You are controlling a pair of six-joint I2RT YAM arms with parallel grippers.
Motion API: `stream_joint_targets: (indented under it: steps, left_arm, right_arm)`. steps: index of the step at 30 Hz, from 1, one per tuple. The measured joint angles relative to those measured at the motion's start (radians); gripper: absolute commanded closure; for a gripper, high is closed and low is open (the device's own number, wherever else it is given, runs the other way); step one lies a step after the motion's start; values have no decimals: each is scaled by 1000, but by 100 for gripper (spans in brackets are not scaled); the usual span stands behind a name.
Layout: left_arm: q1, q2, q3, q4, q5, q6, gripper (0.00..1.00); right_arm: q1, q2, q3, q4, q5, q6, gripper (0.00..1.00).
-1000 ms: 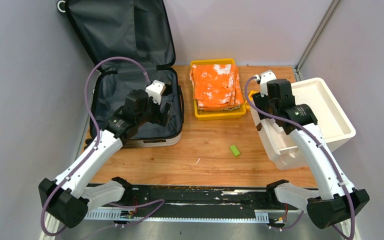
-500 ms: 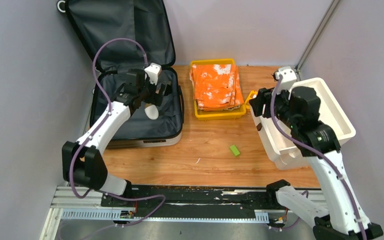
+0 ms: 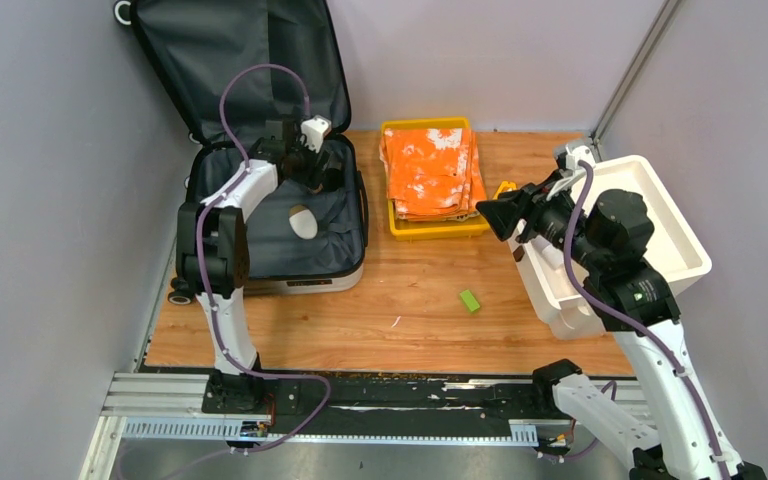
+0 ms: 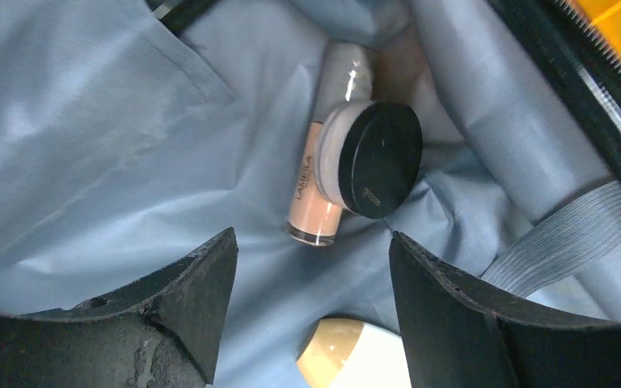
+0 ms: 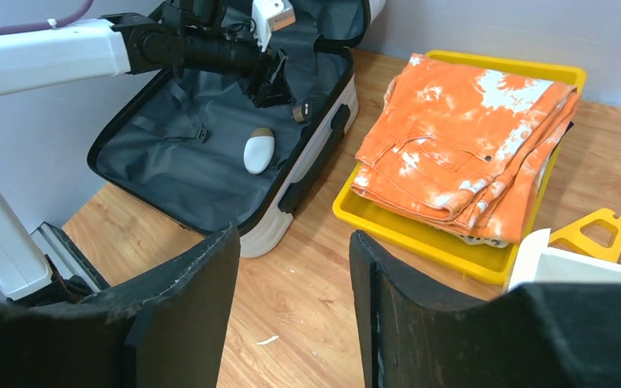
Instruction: Open, take out, and arrange the luggage
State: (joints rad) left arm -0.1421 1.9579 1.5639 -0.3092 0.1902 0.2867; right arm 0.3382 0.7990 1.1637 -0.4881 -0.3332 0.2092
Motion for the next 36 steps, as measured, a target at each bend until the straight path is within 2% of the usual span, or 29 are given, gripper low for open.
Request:
stream_joint_targets:
  steps: [3,9,24,28,33,36]
  left_arm:
    - [14,50,4,-2,54,24,34]
    - [34,116,24,-4,89,100,39]
    - [34,282,179,-76,89,236,43]
    - [34,294,197,-108,89,236,55]
    - [34,298,209,-142,102,246,77]
    - [34,295,206,-142,100,247,83]
  right_arm:
    - [0,13,0,0,-2,-1,47]
    - [0,19,0,1,-3,-5,48]
    - [0,68,13,14,3,-14,48]
    - [0,82,24,15,6,-19,49]
    - [0,83,29,15,9,-19,49]
    - [0,83,29,16,10,-16,48]
